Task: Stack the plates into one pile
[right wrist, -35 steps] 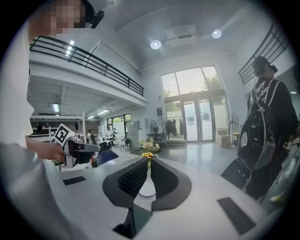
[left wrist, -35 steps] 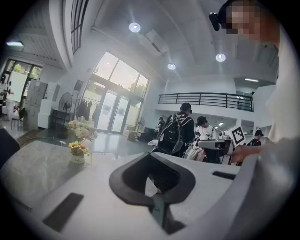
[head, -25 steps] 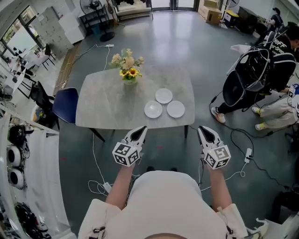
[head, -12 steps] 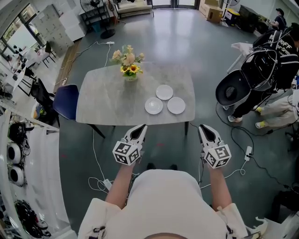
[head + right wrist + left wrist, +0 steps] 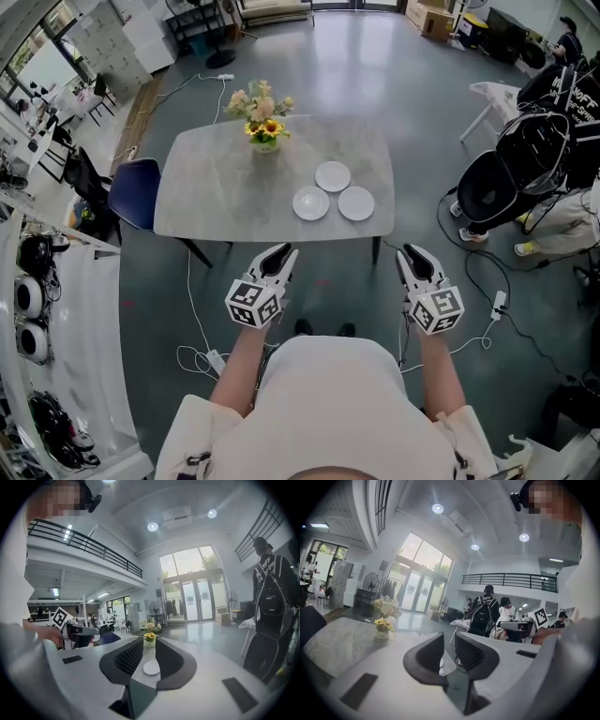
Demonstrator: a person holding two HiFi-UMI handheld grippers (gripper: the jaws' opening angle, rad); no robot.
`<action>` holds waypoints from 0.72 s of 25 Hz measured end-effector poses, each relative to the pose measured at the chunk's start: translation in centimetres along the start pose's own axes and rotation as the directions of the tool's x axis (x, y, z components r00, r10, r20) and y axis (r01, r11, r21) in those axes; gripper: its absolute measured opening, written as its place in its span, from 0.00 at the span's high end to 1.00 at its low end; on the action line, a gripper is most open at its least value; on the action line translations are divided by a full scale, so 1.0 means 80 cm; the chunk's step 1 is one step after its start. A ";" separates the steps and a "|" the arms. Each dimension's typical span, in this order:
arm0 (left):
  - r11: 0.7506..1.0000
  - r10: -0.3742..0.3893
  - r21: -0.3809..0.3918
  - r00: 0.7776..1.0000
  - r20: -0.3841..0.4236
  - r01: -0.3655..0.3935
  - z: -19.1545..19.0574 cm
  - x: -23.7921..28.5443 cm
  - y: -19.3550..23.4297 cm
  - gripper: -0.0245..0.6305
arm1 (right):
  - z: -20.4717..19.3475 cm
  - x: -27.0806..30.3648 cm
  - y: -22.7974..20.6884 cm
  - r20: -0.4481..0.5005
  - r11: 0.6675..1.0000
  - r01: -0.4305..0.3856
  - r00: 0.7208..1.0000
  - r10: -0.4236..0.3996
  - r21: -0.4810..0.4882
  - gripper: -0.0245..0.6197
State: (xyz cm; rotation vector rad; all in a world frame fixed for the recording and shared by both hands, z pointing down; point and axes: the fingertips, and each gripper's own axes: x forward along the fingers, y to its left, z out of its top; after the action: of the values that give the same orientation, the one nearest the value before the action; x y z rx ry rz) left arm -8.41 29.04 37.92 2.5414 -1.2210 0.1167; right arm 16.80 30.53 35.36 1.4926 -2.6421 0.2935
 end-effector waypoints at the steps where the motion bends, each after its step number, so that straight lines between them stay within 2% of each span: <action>1: 1.000 0.001 -0.001 1.000 -0.001 -0.001 -0.002 -0.001 -0.002 0.84 | -0.002 -0.003 0.000 -0.001 1.000 -0.001 1.000 0.001 0.003 0.81; 18: 1.000 0.025 -0.008 0.999 -0.034 -0.025 -0.026 0.026 -0.041 0.84 | -0.024 -0.032 -0.050 -0.020 0.998 -0.009 1.000 0.010 0.055 0.83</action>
State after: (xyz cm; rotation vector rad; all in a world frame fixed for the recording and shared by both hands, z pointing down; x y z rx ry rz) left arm -4.43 30.10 39.51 2.5075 -1.2379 0.1599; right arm 21.54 31.07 37.25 1.4854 -2.6469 0.3824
